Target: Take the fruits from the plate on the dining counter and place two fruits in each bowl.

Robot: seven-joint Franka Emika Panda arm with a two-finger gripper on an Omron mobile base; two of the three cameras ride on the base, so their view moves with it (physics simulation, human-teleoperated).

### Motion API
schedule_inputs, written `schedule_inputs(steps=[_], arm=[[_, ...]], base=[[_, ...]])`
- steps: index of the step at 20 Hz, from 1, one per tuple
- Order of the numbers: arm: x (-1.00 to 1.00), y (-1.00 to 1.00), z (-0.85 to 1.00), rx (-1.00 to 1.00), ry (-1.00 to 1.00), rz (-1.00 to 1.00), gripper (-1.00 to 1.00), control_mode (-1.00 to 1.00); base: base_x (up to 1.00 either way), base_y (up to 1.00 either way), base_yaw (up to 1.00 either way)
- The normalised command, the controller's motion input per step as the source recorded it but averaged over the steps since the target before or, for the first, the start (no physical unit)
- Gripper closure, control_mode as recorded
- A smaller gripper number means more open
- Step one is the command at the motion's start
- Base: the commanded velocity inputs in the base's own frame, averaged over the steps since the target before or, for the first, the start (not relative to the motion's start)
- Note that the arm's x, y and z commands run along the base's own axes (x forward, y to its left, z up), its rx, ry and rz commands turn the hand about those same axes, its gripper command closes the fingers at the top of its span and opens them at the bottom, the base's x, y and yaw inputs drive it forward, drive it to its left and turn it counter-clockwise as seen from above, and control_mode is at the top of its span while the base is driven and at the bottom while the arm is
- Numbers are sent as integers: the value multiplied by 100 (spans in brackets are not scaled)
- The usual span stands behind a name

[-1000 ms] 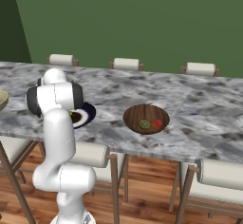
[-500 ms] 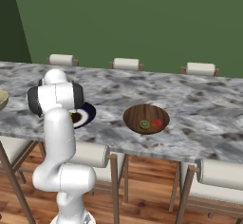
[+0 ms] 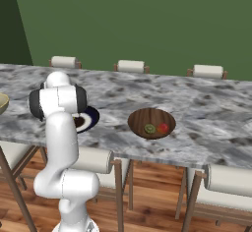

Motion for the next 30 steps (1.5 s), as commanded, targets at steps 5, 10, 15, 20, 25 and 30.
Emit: schedule_inputs(steps=[5,10,15,20,25,30], arm=[[0,0,-1,0,0,0,100,-100],[-7,1,8,0,-2,0,100,-100],[-15,-14,35,0,0,0,100,-100],[-42,-55,45,0,-5,2,100,-100],[-61,-74,32,0,-6,0,100,-100],[-24,-66,36,0,0,1,100,-100]], base=[[0,0,0],[0,0,0],[0,0,0],[0,0,0],[0,0,0],[0,0,0]])
